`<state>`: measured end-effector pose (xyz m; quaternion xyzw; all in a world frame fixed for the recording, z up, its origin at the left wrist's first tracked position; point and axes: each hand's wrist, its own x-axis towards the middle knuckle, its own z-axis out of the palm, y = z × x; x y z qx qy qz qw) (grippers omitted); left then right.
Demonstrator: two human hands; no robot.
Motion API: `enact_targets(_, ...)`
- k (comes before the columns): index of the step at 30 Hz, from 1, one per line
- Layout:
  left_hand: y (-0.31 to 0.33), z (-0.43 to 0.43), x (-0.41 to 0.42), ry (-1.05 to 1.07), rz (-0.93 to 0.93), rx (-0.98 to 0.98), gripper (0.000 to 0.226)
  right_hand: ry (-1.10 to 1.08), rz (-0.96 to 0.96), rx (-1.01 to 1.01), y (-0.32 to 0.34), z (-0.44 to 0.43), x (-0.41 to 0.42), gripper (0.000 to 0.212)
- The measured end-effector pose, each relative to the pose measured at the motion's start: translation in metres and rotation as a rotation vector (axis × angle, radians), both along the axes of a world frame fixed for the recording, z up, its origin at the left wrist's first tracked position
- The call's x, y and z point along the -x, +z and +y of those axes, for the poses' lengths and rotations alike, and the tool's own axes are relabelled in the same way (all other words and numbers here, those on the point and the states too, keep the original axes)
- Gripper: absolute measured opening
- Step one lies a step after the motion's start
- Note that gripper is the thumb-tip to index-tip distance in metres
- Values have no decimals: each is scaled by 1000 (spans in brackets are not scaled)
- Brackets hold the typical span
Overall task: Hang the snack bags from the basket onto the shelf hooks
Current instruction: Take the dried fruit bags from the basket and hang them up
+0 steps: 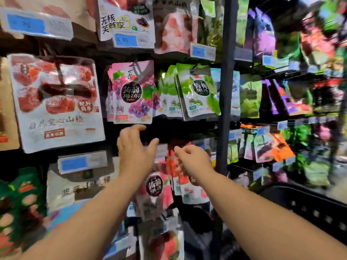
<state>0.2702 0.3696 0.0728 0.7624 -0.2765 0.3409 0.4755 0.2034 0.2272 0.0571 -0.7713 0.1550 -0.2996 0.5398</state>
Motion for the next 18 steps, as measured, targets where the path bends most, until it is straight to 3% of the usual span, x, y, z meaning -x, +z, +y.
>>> enact_targets(5, -73, -101, 40, -368, 220, -260, 27, -306, 209, 162, -60, -96, 76, 40)
enact_targets(10, -154, -179, 77, -561, 418, -467, 19, -439, 488, 146, -134, -172, 148, 39)
enact_targets(18, -190, -243, 108, -620, 312, -747, 31, -315, 862, 65, -200, -210, 216, 26)
